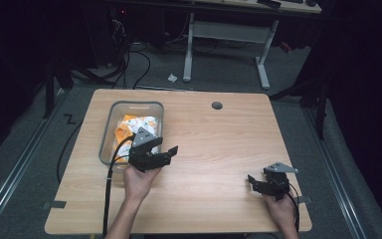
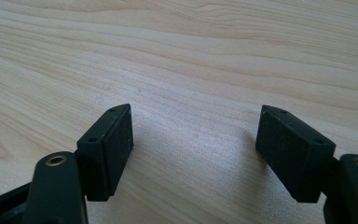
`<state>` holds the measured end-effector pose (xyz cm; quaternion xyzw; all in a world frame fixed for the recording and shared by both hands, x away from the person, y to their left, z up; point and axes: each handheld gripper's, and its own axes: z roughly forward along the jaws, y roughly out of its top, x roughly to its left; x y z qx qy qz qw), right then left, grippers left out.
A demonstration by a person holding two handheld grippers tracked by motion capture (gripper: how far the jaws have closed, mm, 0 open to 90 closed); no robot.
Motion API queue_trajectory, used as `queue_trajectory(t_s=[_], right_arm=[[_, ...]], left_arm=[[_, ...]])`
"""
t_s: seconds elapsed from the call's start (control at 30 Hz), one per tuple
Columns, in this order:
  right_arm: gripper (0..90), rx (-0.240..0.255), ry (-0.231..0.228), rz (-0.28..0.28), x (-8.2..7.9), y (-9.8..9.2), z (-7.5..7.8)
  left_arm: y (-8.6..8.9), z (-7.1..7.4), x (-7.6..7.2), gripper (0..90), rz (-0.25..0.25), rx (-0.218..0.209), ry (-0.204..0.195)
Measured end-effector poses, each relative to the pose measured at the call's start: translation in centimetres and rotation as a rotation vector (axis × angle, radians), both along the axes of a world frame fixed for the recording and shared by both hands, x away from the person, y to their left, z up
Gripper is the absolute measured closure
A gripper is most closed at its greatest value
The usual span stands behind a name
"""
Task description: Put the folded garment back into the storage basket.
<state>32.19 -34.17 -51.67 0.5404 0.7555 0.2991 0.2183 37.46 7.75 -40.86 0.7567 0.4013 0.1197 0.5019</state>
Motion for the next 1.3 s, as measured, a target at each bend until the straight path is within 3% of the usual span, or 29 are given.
queue_trajectory(t_s=[1.3], right_arm=[[27.7, -0.001, -0.001, 0.002, 0.0, 0.0, 0.0]], left_arm=[[-4.6, -2.7, -1.1, 35.1, -0.096, 0.019, 0.043]])
